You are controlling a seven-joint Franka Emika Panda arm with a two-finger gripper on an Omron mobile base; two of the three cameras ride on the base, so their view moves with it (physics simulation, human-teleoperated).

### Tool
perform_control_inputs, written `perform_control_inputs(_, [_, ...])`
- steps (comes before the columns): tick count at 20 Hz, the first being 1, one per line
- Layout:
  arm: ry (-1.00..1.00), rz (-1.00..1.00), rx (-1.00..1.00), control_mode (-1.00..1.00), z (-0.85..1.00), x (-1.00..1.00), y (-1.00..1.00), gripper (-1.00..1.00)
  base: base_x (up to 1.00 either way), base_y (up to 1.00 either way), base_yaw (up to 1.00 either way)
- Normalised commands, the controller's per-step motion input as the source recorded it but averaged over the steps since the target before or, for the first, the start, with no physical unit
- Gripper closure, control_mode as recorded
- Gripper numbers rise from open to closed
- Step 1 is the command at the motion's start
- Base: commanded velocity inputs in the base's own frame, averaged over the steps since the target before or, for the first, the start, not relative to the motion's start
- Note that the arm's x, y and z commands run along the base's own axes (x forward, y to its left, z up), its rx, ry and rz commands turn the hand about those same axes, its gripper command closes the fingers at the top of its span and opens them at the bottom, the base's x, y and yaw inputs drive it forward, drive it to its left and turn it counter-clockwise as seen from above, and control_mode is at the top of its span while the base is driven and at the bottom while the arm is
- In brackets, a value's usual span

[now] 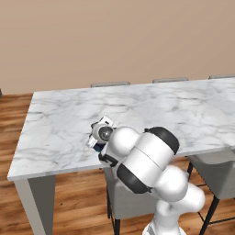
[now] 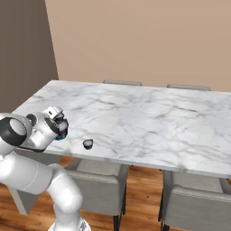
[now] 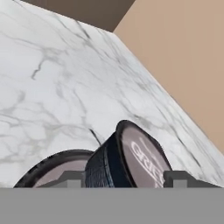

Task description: Stack the yogurt containers by placing the smaller containers on top of the larger containers.

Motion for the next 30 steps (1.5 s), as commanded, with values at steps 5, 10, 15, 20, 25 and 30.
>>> perform_control_inputs(5, [0.07,0.00,0.00,-1.00,0.04,-0.12,0.00,1.00,0.00,0.00,0.00])
perform_control_inputs(10, [0.01,0.00,0.00,-1.00,0.13,-0.13,-0.01,1.00,0.00,0.00,0.00])
perform_control_inputs(15, [0.01,0.00,0.00,-1.00,0.07,-0.11,-0.02,1.00,0.00,0.00,0.00])
perform_control_inputs(20, [0.00,0.00,0.00,-1.00,0.00,-0.09,0.00,1.00,0.00,0.00,0.00])
perform_control_inputs(25, [0.00,0.00,0.00,-1.00,0.00,-0.07,-0.14,1.00,0.00,0.00,0.00])
perform_control_inputs(30, [-0.02,0.00,-0.01,-1.00,-0.01,-0.05,-0.14,1.00,0.00,0.00,0.00])
